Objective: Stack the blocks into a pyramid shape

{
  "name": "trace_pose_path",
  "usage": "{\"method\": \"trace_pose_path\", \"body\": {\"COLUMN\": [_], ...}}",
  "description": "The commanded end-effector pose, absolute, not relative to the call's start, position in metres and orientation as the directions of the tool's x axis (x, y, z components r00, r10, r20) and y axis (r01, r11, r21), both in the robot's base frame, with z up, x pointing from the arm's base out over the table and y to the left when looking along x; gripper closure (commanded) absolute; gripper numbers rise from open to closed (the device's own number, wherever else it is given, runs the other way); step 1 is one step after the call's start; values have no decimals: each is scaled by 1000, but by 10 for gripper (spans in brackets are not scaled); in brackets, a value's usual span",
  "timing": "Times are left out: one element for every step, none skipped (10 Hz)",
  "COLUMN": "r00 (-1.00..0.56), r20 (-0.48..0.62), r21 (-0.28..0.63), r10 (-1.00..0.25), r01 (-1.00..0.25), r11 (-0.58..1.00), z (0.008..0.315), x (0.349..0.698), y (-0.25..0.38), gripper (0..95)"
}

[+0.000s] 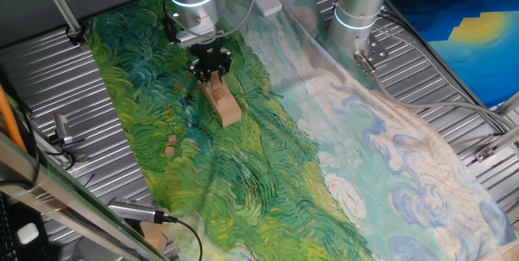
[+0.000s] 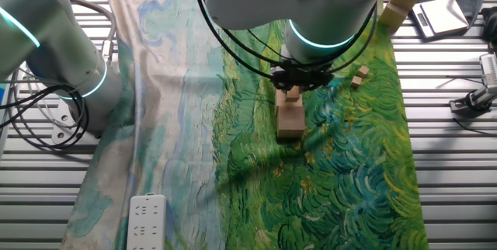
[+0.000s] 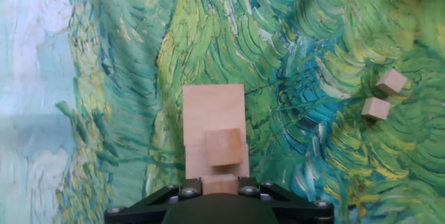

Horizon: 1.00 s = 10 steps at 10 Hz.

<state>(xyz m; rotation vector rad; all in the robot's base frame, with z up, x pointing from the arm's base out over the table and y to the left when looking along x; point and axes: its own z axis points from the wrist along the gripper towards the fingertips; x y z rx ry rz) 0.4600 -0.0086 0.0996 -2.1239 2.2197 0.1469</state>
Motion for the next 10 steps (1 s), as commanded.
{"method": "trace_pose_path", "body": {"r00": [-42, -33, -25, -16, -11, -11, -13, -15, -16, -18], "r20": [-113, -113, -110, -106, -104, -104, -104, -104, -104, -106], "r21": [21, 14, -6, -34, -44, -46, -46, -46, -46, -47], "r10": [-993, -993, -994, -994, -995, -994, -994, -994, -994, -994], "r01": [-999, -999, -1000, -999, -999, -999, -999, -999, -999, -999], "r11": [40, 31, 26, 19, 16, 16, 18, 20, 21, 23], "z": [99, 98, 98, 97, 96, 96, 96, 96, 96, 96], "x": [461, 463, 464, 464, 465, 466, 466, 466, 466, 466], "y": [-6, -5, -4, -4, -3, -3, -2, -2, -2, -2], "gripper": [950, 950, 950, 950, 950, 950, 950, 950, 950, 950]}}
